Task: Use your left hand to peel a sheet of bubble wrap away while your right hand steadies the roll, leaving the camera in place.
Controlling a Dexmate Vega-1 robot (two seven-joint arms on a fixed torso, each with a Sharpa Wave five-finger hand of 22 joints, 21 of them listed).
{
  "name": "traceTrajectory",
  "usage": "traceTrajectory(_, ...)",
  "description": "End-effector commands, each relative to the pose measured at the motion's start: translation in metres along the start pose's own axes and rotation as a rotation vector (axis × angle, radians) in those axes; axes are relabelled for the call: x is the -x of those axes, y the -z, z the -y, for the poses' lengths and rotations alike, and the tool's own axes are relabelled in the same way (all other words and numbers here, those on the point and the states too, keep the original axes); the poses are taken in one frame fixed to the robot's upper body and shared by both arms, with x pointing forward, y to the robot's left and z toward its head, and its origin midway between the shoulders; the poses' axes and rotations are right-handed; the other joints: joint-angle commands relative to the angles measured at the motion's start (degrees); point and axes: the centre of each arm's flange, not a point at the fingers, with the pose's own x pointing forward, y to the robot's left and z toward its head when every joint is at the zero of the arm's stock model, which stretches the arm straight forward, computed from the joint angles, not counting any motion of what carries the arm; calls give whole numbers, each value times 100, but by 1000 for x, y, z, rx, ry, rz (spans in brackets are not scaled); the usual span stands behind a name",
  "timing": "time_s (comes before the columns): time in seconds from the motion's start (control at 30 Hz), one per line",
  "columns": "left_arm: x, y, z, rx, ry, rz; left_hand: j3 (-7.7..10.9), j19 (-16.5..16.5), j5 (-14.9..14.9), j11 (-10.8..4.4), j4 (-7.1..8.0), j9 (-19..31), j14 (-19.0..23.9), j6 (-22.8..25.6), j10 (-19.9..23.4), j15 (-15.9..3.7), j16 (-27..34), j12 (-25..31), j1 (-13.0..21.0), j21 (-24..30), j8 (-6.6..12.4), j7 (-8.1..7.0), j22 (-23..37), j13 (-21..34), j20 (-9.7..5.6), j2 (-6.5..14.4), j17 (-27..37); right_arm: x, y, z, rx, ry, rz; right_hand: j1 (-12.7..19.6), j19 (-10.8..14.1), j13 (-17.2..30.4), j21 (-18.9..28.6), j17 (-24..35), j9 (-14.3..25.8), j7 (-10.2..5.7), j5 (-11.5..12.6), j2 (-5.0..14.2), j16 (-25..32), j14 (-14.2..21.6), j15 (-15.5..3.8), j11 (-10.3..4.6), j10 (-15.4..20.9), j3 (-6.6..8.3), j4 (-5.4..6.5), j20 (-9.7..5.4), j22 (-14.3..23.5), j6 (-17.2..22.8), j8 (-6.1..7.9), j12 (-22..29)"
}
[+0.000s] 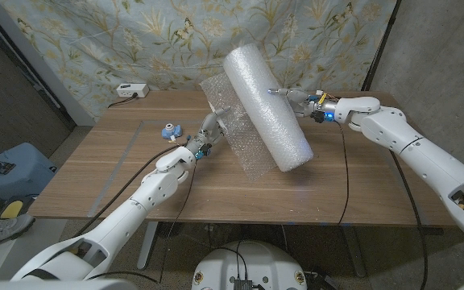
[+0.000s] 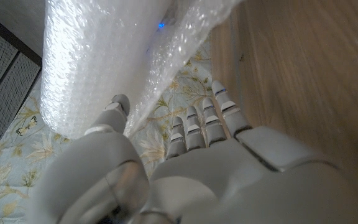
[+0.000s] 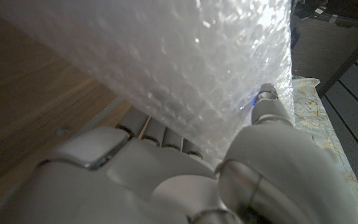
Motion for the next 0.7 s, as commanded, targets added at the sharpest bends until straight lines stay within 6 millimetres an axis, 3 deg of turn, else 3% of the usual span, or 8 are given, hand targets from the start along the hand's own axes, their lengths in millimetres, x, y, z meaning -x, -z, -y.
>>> traceTrajectory(0.03, -1, -5, 21, 72, 18, -24, -67, 330, 40, 6, 7, 21, 425, 184, 291, -71, 105, 97, 245, 110, 34, 101, 19, 69, -26, -21, 38, -5, 4, -8, -13, -3, 8, 48, 41, 19, 33, 7, 12, 3, -8, 18, 15, 53, -411, -37, 41, -31, -4, 12, 12, 41, -29, 43)
traceTrajectory(0.17, -2, -7, 24, 76, 31, -34, -85, 494, 56, -4, 1, 23, 622, 331, 471, -88, 143, 157, 405, 158, 58, 198, 21, 102, -71, -16, 48, -7, 4, -9, -20, -4, 10, 58, 49, 25, 35, 6, 13, 6, -9, 22, 17, 57, -407, -18, 33, -36, -7, 10, 12, 47, -32, 42)
traceTrajectory(0.27, -2, -8, 25, 78, 25, -38, -137, 725, 80, -14, 6, 31, 956, 730, 827, -156, 223, 284, 658, 224, 148, 277, 24, 165, -99, 1, 68, -8, 5, -10, -29, -5, 10, 63, 51, 28, 35, 7, 13, 7, -9, 26, 19, 59, -405, -10, 40, -39, -7, 9, 12, 45, -36, 45)
traceTrajectory(0.47, 0, -8, 24, 91, -10, -37, -268, 1331, 137, -317, 7, 60, 1843, 1722, 1695, -510, 513, 584, 1245, 444, 347, 272, 42, 328, -267, 98, 121, -9, 9, -9, -62, -5, 10, 81, 65, 35, 38, 8, 14, 8, -11, 43, 29, 76, -405, -7, 47, -40, -8, 10, 13, 44, -43, 51)
traceTrajectory(0.6, 3, -8, 23, 88, -16, -39, -288, 1396, 146, -422, 32, 69, 1999, 1969, 1946, -614, 566, 674, 1346, 476, 406, 260, 48, 371, -281, 150, 133, -9, 13, -8, -84, -4, 7, 81, 71, 40, 38, 9, 14, 7, -14, 47, 32, 79, -398, -8, 47, -48, -4, 12, 13, 45, -46, 53)
traceTrajectory(0.63, 3, -8, 22, 88, -18, -38, -297, 1576, 151, -449, 57, 76, 2148, 2139, 2093, -693, 607, 727, 1379, 554, 447, 256, 53, 406, -384, 192, 132, -8, 13, -8, -93, -3, 8, 87, 74, 41, 39, 8, 15, 8, -14, 47, 31, 78, -392, -1, 41, -49, -7, 12, 13, 44, -48, 51)
traceTrajectory(0.7, 4, -8, 22, 83, -32, -39, -281, 1714, 163, -558, 56, 86, 2353, 2362, 2268, -760, 650, 790, 1445, 621, 503, 234, 58, 451, -446, 237, 117, -8, 15, -8, -104, -5, 9, 89, 81, 43, 41, 9, 15, 9, -15, 52, 35, 85, -388, 1, 37, -51, -6, 16, 13, 42, -51, 50)
